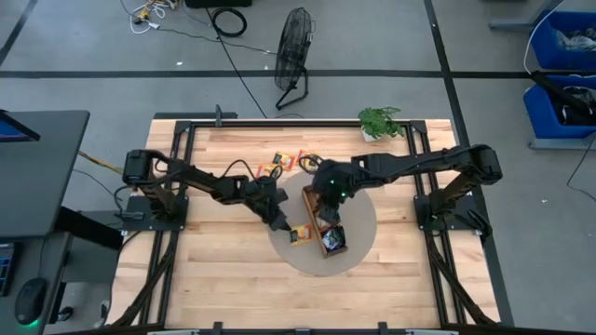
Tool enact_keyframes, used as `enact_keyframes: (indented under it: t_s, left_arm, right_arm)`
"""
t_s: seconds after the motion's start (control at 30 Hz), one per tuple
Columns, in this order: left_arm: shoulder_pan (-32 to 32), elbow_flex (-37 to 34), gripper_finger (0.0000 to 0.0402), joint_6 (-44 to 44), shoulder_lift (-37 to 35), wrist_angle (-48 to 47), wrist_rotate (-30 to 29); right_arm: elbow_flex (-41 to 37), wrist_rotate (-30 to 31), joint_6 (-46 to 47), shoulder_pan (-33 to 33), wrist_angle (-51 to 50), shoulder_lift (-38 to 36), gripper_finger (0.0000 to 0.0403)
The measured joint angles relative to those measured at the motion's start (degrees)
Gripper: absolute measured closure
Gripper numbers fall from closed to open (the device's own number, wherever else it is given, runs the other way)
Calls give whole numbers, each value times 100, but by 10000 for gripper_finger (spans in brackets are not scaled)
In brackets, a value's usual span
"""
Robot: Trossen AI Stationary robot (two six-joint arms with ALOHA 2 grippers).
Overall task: Pick & Place Tea
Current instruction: Put the orange tea bag into the left section of the wooden organizer
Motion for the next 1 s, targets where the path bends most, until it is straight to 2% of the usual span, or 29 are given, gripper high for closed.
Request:
enact_keyframes:
  t_s: [0.1, 0.27, 0.37, 0.57, 0.67, 1.0]
  left_arm:
    - [0, 4, 401, 59, -128, -119, 49]
    - [0, 4, 401, 283, -326, -193, 201]
    - [-2, 4, 401, 309, -450, -406, 239]
    - [-20, 9, 401, 469, -734, -399, 236]
    - [-17, 9, 401, 477, -801, -502, 242]
    - [-42, 72, 402, 468, -1014, -561, 411]
  right_arm:
    - [-2, -505, -473, -47, 565, 0, 282]
    - [-2, -589, -995, -54, 1172, 0, 272]
    - [0, -588, -1103, -57, 1167, 77, 246]
    - [-2, -589, -1548, 19, 1379, 444, 169]
    - [-2, -547, -1714, 73, 1488, 565, 149]
    - [3, -1138, -1700, 110, 1787, 982, 159]
